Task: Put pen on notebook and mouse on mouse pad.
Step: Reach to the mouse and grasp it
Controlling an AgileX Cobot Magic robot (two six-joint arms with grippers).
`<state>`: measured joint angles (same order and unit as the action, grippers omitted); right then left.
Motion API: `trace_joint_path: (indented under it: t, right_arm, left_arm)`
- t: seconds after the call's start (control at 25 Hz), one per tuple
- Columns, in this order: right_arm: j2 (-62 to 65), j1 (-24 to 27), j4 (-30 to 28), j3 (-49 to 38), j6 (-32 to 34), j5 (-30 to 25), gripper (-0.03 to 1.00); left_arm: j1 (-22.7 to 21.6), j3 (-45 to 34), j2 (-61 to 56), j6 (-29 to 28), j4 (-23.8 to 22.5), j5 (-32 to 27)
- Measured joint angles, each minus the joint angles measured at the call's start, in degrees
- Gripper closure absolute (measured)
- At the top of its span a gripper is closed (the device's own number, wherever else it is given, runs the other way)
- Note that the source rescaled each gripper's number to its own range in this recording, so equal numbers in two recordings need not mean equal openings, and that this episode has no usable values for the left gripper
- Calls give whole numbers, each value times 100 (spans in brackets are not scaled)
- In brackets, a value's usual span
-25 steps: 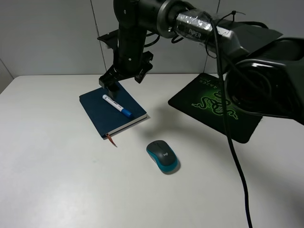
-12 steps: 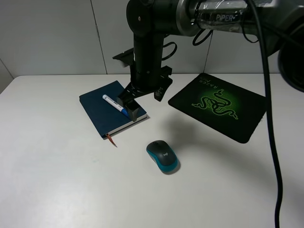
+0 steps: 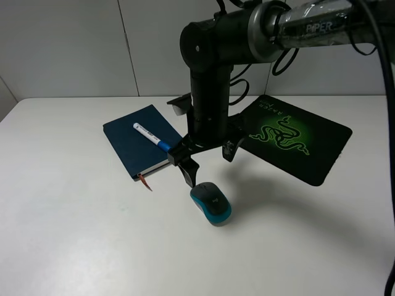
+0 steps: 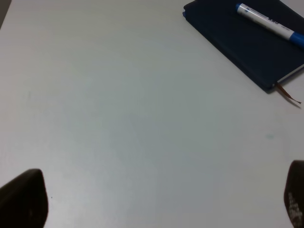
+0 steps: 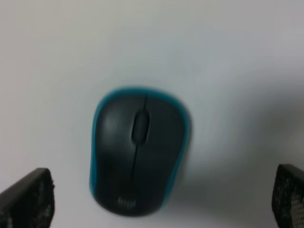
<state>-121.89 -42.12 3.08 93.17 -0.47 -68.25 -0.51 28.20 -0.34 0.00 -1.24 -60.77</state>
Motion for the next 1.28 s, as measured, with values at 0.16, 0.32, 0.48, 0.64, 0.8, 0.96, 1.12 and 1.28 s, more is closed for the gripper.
trace_joint_path:
  t: [0.16, 0.32, 0.48, 0.64, 0.8, 0.96, 1.12, 1.28]
  right_arm:
    - [279, 0, 41, -562, 157, 447, -3]
    - [461, 0, 41, -931, 238, 698, -3]
    - [641, 0, 81, -1380, 308, 1162, -3]
    - [865, 0, 108, -1742, 440, 1594, -3]
    - [899, 0, 183, -1845, 501, 1790, -3]
    - [899, -42, 223, -1851, 512, 2035, -3]
    - [899, -228, 117, -1862, 648, 2336, -3]
    - [899, -317, 22, -1862, 817, 2496, -3]
  left_arm:
    - [0, 0, 0, 0, 0, 0]
    - [0, 0, 0, 0, 0, 0]
    - [0, 0, 0, 0, 0, 0]
    - [0, 0, 0, 0, 0, 0]
    - [0, 0, 0, 0, 0, 0]
    - [0, 0, 0, 0, -1, 0]
    - [0, 0, 0, 0, -1, 0]
    - [0, 0, 0, 0, -1, 0]
